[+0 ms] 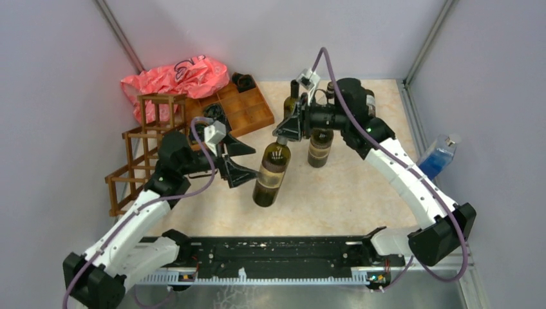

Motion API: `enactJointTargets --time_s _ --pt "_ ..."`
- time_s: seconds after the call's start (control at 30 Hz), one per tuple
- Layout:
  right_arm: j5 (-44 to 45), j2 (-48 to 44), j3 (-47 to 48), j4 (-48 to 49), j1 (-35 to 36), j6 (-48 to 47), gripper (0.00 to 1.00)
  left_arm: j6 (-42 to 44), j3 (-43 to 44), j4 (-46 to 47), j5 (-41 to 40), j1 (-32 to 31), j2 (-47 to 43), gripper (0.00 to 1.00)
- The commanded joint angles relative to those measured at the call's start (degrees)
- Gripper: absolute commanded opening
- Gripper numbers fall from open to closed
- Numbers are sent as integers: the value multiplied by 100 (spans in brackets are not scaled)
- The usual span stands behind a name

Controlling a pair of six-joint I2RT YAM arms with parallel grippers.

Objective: Put the wine bottle on the wine rack
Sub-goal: Pick up the wine bottle from the center of the board.

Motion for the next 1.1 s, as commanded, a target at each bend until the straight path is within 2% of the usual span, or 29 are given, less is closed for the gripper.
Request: enactJointTargets --time_s 0.0,0.13,0.4,0.57,0.63,0.67,0.73,0.77,0.8,0.83,0.9,1.0,1.07 --pt "-162 -341 206 878 -224 764 0 1038 198 -263 -185 -492 487 99" --pt "-112 -411 185 975 -401 895 0 1177 147 -122 -356 -730 816 99" --pt "-114 -492 87 1378 -551 1255 0 511 161 413 -455 -1113 1665 99" --pt "-149 -561 -115 1622 -659 1513 0 -58 1 1301 -120 -1207 2028 99" --pt "-226 -606 -210 1617 -669 1503 0 53 73 1176 -160 -1207 2079 94" --pt "-300 -636 -258 1592 -677 1456 0 209 143 1046 -103 -1210 2084 88" --pt "-458 -720 -362 1441 -723 1233 0 640 418 495 -42 -1199 2078 69" --pt "-538 -787 -400 1328 -748 1000 0 985 605 66 -81 -1205 2070 45" --pt "-630 -827 -433 1179 -783 782 1 1275 831 -450 -233 -1205 2072 12" --pt "-744 -855 -447 970 -815 500 8 1654 1032 -965 -333 -1206 2063 0" --pt "-994 -930 -480 471 -830 -183 30 2322 1304 -1787 -344 -1203 2026 0" --pt "-1393 -982 -394 -645 -829 -1544 72 3129 1511 -2609 -420 -1204 1912 0" --pt "-1373 -1024 -248 -1380 -828 -2320 88 3573 1623 -3046 -458 -1204 1858 0"
